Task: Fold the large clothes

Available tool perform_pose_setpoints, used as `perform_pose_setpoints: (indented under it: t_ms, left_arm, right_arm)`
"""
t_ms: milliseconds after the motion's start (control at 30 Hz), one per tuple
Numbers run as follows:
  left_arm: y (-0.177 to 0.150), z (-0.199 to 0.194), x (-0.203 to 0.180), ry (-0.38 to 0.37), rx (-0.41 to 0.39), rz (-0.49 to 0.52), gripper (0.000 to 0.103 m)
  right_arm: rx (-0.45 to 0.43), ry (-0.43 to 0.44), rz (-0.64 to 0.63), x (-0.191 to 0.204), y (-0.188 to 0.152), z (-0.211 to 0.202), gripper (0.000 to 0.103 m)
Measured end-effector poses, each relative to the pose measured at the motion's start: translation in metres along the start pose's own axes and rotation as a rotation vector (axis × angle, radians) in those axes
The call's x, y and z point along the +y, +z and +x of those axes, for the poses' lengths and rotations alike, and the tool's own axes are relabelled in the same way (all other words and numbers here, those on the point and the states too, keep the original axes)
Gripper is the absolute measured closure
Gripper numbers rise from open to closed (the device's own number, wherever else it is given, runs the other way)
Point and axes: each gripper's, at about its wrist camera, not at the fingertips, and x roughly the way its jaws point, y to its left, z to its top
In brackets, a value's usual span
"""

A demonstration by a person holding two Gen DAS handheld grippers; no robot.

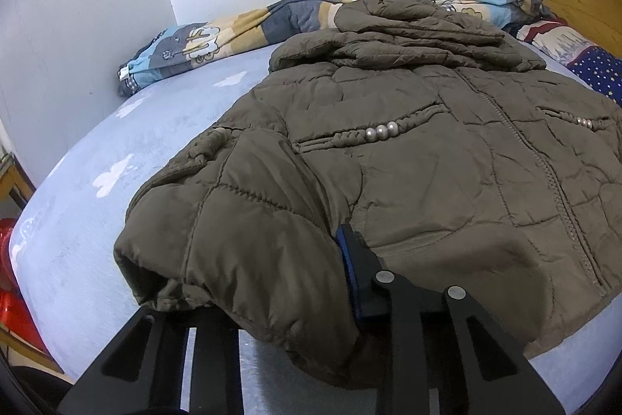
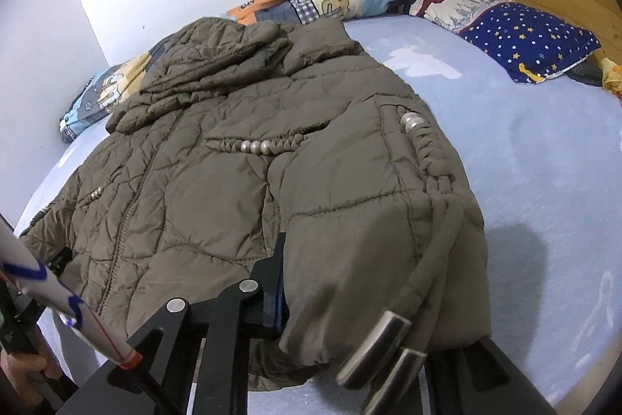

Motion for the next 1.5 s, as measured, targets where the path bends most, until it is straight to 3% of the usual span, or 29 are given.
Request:
perform_pose_setpoints:
  t_ms: [900,1200,1500]
  left_arm:
    - [0.011,-0.067,0.026,-0.064,-0.087,0.003,0.079]
    - [0.011,-0.071,0.03,-0.067,-0.096,-0.001,0.079]
    - [0.027,-0.094,0.038,-0.075,-0.17,-0.007,0.079]
  right_arm:
    - [-0.057,0.051,0.029,-0.002,-0.001,-0.078,0.083]
    - [-0.039,0.058,0.028,-0.005,-0.001,-0.081,0.083]
    - [-0.084,0.083,0.005,-0.003,0.007,-0.1,0.083]
